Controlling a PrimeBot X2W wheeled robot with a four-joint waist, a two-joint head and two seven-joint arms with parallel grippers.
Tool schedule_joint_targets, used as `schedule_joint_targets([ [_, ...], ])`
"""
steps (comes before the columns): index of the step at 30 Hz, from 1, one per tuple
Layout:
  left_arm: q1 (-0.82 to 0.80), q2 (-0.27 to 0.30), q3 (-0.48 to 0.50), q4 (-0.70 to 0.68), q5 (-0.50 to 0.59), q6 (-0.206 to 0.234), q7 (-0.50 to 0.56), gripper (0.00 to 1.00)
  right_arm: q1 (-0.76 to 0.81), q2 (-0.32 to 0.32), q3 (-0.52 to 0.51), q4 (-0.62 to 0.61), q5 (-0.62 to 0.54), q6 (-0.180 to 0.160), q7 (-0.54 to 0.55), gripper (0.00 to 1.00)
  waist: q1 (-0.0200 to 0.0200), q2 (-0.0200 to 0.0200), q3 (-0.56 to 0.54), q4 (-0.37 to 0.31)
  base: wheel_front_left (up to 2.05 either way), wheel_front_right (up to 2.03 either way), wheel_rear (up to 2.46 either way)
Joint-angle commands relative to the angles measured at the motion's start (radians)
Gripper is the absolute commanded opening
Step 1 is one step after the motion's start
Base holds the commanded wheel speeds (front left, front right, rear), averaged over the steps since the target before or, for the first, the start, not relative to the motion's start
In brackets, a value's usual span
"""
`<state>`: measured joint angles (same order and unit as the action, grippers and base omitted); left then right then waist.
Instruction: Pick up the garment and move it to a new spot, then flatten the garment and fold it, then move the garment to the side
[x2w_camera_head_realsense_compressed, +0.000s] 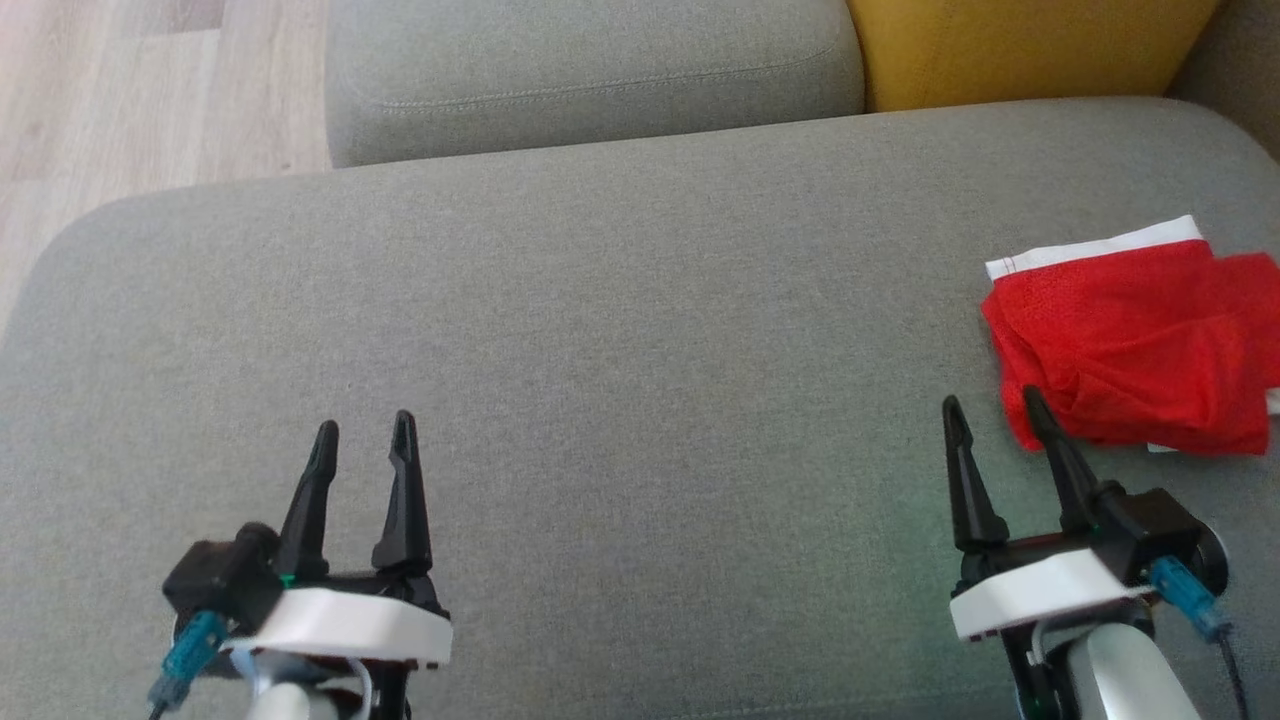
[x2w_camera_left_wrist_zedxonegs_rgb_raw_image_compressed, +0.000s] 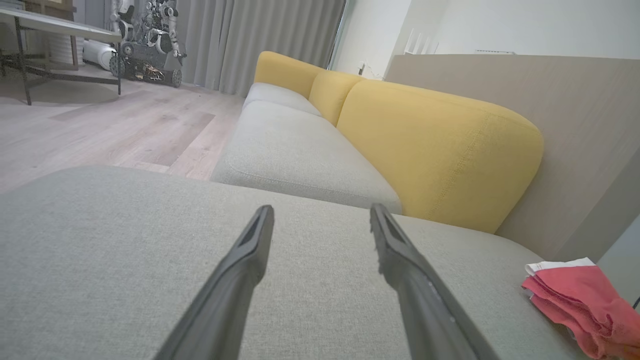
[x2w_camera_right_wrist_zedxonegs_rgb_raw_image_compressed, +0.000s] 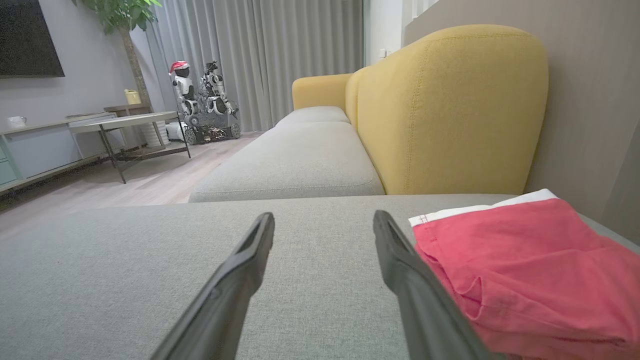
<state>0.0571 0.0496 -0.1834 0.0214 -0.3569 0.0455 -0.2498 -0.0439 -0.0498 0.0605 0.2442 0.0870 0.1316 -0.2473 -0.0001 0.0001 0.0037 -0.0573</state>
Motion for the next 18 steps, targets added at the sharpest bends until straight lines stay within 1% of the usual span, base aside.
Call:
schedule_joint_targets([
  [1,-0.029,0.001,0.029,-0.04,0.014,0.004,-0.012,1.0,-0.018,-0.001,0.028,-0.036,0.003,-0.001,-0.011,1.0,0.0001,-0.0001,0.001,-0.001,0.0,0.0,0.0],
  [4,-0.023,0.001,0.03,-0.05,0.002,-0.016,-0.012,1.0,-0.017,-0.001,0.033,-0.037,0.007,-0.001,-0.013,1.0,0.0001,-0.0001,0.004,-0.006,0.0,0.0,0.0],
  [10,-0.021,0.001,0.047,-0.061,-0.018,-0.034,-0.012,1.0,-0.019,-0.001,0.036,-0.038,0.017,-0.001,-0.014,1.0,0.0001,-0.0001,0.008,-0.01,0.0,0.0,0.0],
  [18,-0.016,0.001,0.059,-0.06,-0.021,-0.039,-0.012,1.0,-0.018,-0.001,0.034,-0.053,0.024,-0.001,-0.014,1.0,0.0001,-0.0001,0.008,-0.007,0.0,0.0,0.0],
])
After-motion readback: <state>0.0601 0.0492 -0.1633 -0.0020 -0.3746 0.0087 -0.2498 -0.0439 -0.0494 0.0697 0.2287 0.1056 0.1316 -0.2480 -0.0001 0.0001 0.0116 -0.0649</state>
